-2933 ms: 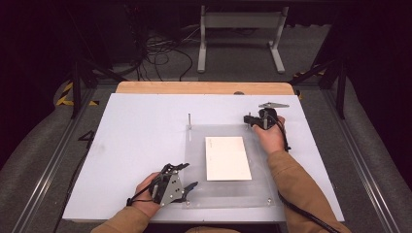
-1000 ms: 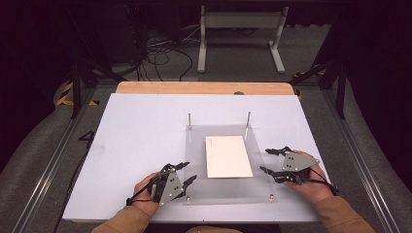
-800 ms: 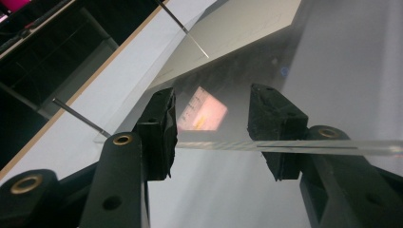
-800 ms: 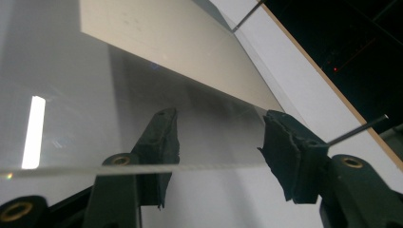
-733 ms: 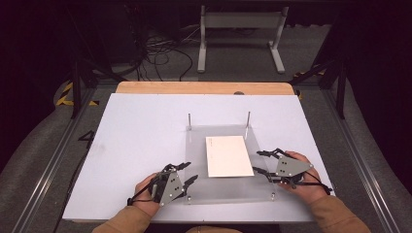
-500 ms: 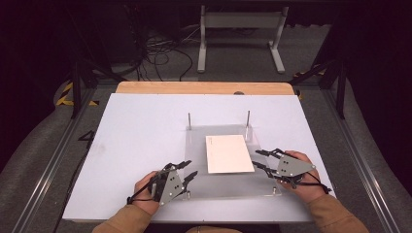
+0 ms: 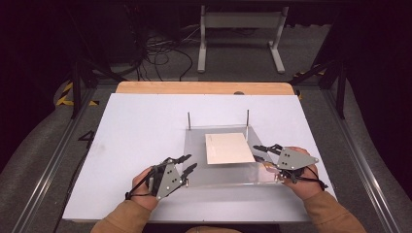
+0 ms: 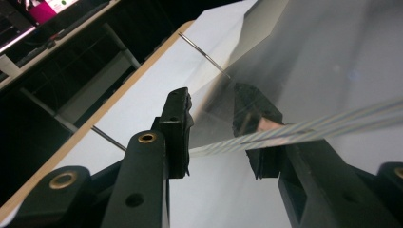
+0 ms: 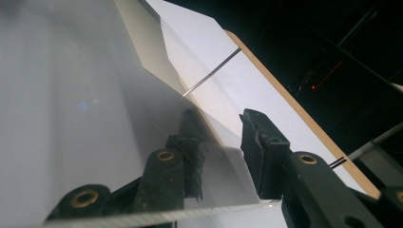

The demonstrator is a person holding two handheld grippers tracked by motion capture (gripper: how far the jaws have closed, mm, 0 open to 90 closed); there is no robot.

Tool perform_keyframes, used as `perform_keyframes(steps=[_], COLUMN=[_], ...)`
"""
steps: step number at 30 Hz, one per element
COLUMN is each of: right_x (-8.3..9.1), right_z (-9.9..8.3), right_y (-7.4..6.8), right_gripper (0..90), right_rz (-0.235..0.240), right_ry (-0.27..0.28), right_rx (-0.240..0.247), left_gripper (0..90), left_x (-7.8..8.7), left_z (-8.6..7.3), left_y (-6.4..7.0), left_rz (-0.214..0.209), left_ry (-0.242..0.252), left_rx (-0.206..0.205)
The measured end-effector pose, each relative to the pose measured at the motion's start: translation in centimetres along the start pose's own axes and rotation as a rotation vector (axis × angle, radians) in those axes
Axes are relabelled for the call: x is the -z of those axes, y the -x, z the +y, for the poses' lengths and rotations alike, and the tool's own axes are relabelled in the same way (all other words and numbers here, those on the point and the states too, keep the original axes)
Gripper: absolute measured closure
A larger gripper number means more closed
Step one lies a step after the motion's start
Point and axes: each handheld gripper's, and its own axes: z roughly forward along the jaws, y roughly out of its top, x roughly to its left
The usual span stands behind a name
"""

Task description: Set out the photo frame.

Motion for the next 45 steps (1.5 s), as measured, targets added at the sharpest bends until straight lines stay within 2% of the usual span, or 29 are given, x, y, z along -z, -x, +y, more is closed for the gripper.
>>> perform_keyframes(steps=[5, 7, 9, 13, 16, 19, 26, 29, 33, 37, 40, 45], right_x=[0.3, 0.3, 0.7, 1.1, 1.7, 2.0, 2.5, 2.8, 3.0, 3.2, 3.1, 2.9], right_z=[1.2, 1.4, 2.3, 3.1, 4.2, 4.8, 6.6, 8.0, 8.9, 10.2, 11.0, 11.6], right_y=[0.4, 0.4, 0.6, 0.9, 1.4, 1.8, 2.4, 3.1, 3.6, 4.3, 5.0, 5.6], right_gripper=[66.9, 66.9, 67.0, 67.0, 67.0, 67.2, 67.4, 67.3, 67.3, 67.2, 67.3, 67.3], right_rz=[0.015, 0.019, 0.034, 0.044, 0.063, 0.082, 0.106, 0.129, 0.144, 0.177, 0.203, 0.224], right_ry=[-0.011, -0.015, -0.020, -0.015, -0.011, -0.015, -0.030, -0.051, -0.064, -0.096, -0.127, -0.161], right_rx=[-0.050, -0.054, -0.082, -0.091, -0.120, -0.141, -0.188, -0.225, -0.240, -0.268, -0.300, -0.328], left_gripper=[64.8, 64.7, 64.8, 64.9, 65.0, 65.2, 65.2, 65.1, 65.3, 65.8, 66.2, 66.6], left_x=[0.8, 1.0, 1.6, 2.4, 3.2, 3.6, 4.3, 4.8, 5.2, 5.5, 5.6, 5.5], left_z=[0.9, 1.1, 1.6, 2.4, 3.4, 4.0, 5.3, 6.0, 6.5, 7.0, 7.2, 7.4], left_y=[-0.6, -0.7, -1.0, -1.4, -2.0, -2.6, -3.7, -4.4, -4.9, -5.7, -6.2, -6.8], left_rz=[0.017, 0.014, 0.015, 0.012, 0.011, -0.009, -0.006, -0.003, -0.010, -0.036, -0.049, -0.077], left_ry=[0.021, 0.028, 0.050, 0.078, 0.111, 0.127, 0.148, 0.159, 0.162, 0.169, 0.156, 0.134], left_rx=[-0.025, -0.024, -0.031, -0.043, -0.058, -0.051, -0.056, -0.047, -0.033, 0.000, 0.021, 0.054])
